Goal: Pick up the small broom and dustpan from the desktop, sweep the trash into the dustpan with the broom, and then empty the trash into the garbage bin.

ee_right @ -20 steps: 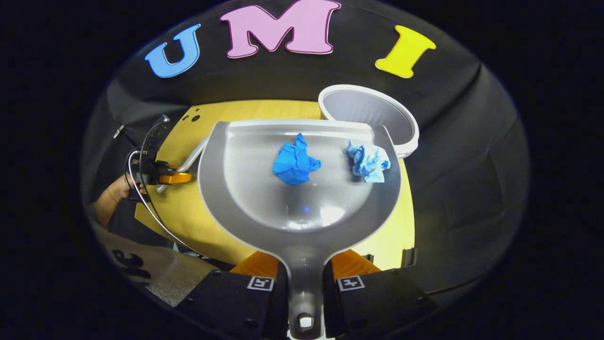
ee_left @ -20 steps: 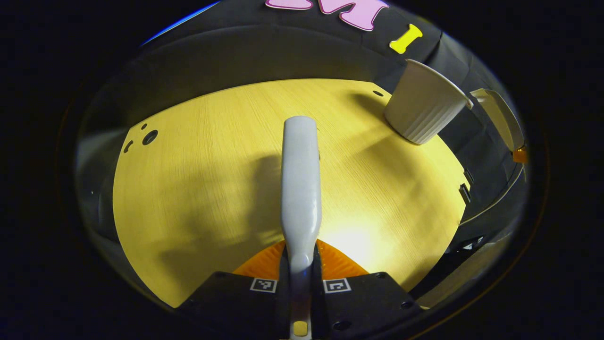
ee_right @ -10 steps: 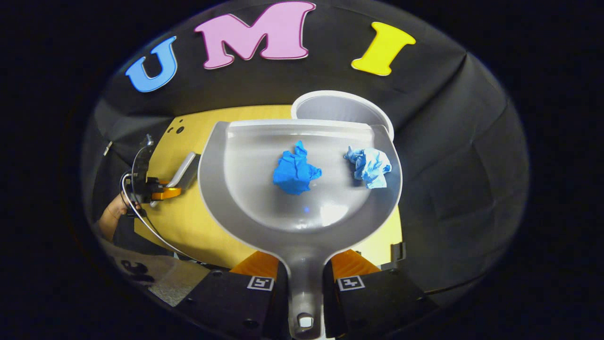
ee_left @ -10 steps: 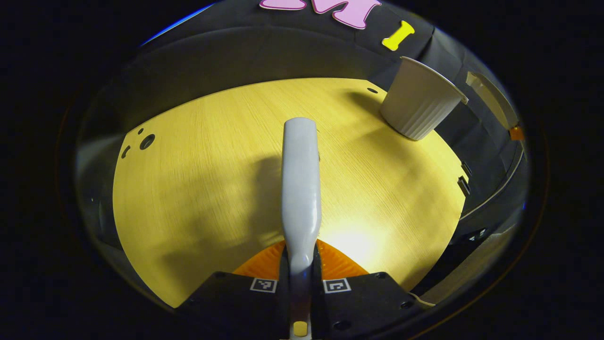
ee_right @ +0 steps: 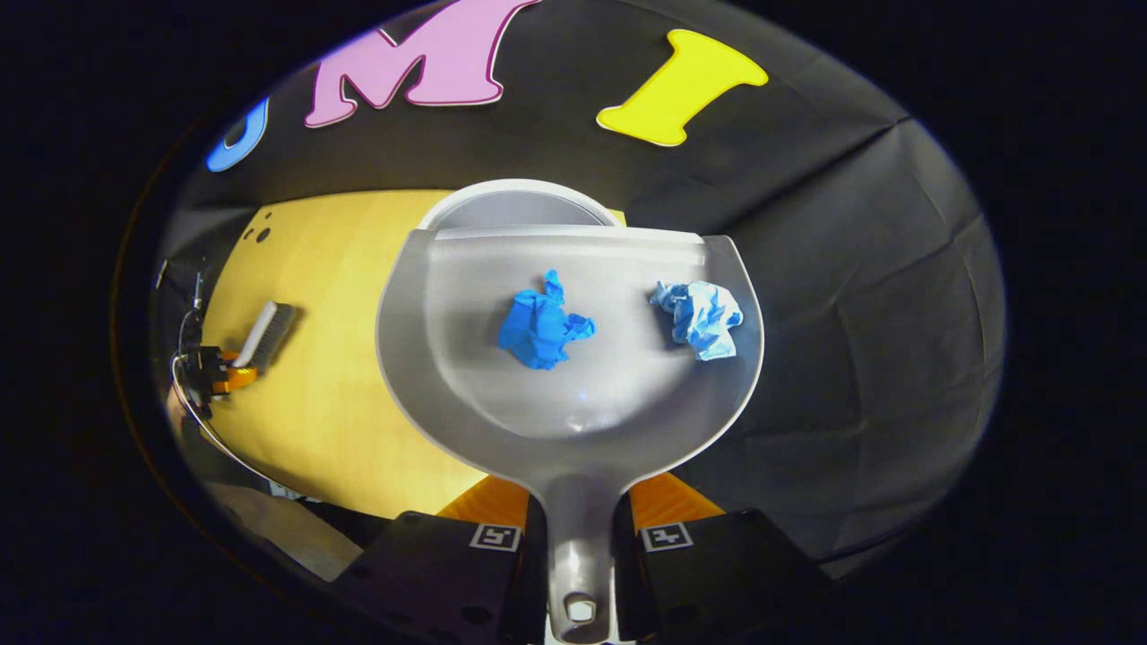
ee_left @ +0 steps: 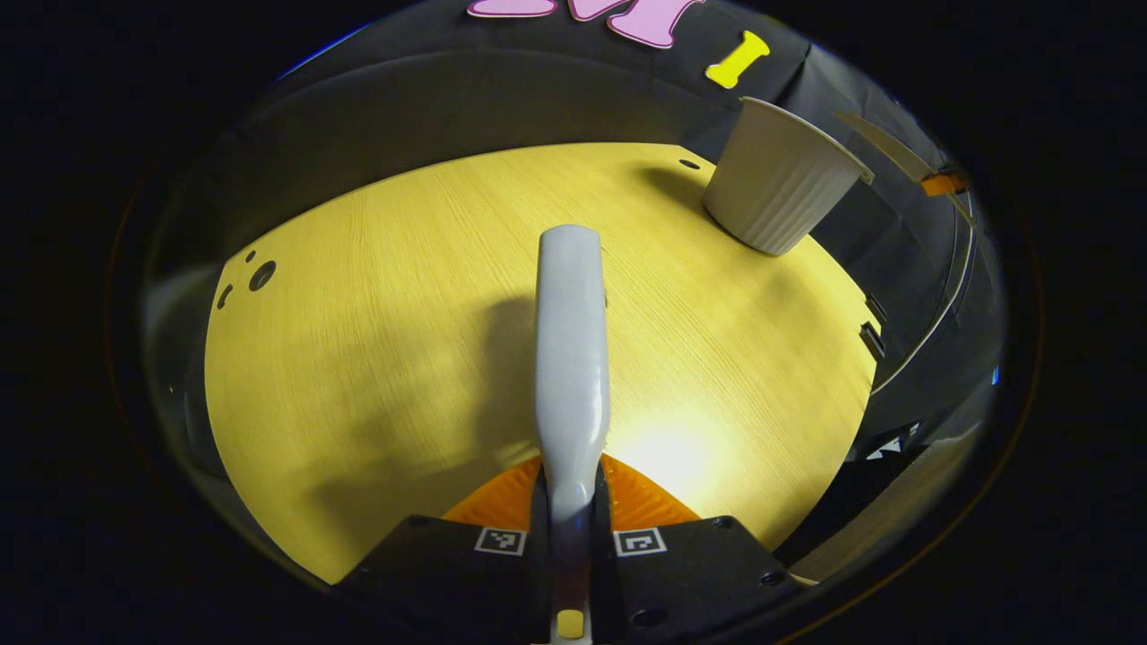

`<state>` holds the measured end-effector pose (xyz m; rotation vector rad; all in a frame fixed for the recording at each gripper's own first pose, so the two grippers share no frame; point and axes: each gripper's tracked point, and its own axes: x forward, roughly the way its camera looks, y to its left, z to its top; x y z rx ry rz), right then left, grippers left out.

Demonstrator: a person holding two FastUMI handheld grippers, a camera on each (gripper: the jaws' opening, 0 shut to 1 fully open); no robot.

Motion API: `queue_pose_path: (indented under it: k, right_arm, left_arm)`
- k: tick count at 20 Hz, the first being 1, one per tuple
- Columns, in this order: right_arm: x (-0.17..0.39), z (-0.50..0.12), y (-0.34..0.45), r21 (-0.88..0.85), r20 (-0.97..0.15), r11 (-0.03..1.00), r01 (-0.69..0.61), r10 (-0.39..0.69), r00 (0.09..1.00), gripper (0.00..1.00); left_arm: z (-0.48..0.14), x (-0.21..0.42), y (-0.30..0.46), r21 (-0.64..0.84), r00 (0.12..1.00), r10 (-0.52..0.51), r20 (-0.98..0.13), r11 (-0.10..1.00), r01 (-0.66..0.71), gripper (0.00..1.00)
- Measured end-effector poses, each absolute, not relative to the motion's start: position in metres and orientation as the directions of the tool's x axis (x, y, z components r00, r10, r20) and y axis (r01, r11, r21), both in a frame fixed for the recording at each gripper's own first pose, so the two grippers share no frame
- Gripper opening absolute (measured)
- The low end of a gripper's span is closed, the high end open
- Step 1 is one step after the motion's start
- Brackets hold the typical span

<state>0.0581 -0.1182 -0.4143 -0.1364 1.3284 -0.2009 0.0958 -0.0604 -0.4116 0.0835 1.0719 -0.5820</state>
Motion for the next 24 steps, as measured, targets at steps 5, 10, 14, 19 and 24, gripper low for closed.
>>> queue_pose_path:
  k: [5,10,14,19,24]
  right_arm:
    - [0.08,-0.424,-0.149,-0.301,-0.944,0.953,-0.033,-0.293,0.149,0.34]
    - [0.081,-0.422,-0.16,-0.344,-0.938,0.926,-0.155,-0.335,0.086,0.34]
    - [0.084,-0.422,-0.16,-0.357,-0.934,0.908,-0.219,-0.352,0.063,0.34]
    - [0.089,-0.417,-0.161,-0.378,-0.921,0.871,-0.313,-0.388,0.035,0.34]
    - [0.092,-0.416,-0.163,-0.384,-0.915,0.854,-0.352,-0.402,0.025,0.34]
  left_arm:
    - [-0.416,0.096,-0.061,-0.215,0.347,-0.413,-0.842,0.847,0.486,0.21]
    - [-0.419,0.095,-0.062,-0.221,0.35,-0.416,-0.84,0.849,0.479,0.21]
    - [-0.421,0.094,-0.062,-0.225,0.349,-0.418,-0.839,0.85,0.476,0.21]
    - [-0.422,0.095,-0.063,-0.228,0.348,-0.419,-0.838,0.85,0.475,0.21]
    - [-0.421,0.096,-0.063,-0.226,0.346,-0.422,-0.838,0.845,0.485,0.21]
